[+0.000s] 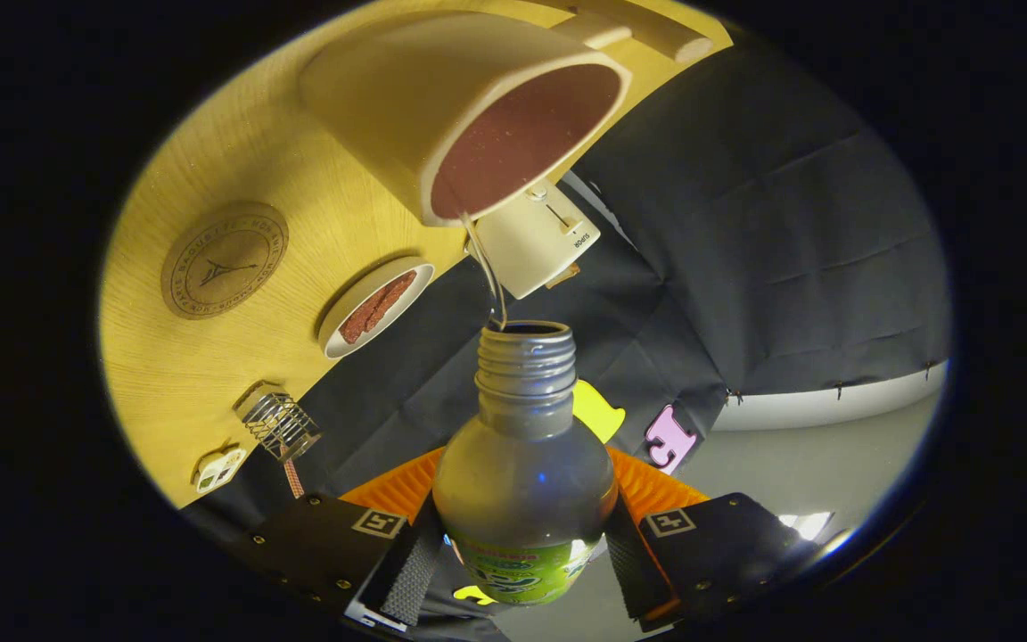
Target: Take the bottle from table, then pour the juice into the cup, finally place the bottle on the coaster
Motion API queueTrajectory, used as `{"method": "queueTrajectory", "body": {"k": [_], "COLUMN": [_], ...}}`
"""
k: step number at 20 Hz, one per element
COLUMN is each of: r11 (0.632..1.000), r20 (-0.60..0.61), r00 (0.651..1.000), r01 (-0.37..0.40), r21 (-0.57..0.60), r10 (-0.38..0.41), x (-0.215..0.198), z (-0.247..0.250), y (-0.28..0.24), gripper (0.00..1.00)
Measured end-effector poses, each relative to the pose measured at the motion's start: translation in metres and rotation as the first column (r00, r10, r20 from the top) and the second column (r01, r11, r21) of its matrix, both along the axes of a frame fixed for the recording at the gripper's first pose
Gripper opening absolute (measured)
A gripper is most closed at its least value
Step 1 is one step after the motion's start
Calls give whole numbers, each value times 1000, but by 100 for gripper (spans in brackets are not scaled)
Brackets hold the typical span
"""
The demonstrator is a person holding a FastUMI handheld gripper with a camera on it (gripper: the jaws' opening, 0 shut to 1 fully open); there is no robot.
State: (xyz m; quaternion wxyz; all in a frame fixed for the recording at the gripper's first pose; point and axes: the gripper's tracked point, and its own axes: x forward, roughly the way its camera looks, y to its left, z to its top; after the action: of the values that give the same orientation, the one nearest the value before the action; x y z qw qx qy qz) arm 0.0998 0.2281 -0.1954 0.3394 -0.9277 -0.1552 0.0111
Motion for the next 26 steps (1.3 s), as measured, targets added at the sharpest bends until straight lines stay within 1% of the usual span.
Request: {"method": "queueTrajectory", "body": {"k": [3, 9, 21, 24, 26], "r11": [999, 997, 997, 995, 996], "r20": [14, 19, 10, 20, 9], "r00": [1000, 999, 999, 998, 998], "r01": [-25, -44, -37, -55, -54], "r21": [-31, -70, -72, -81, -76], "r10": [26, 45, 38, 57, 55], "x": [-4, -8, -8, -11, -11], "z": [3, -1, -11, -10, -13], "y": [7, 14, 17, 23, 21], "gripper": [82, 82, 82, 82, 82]}}
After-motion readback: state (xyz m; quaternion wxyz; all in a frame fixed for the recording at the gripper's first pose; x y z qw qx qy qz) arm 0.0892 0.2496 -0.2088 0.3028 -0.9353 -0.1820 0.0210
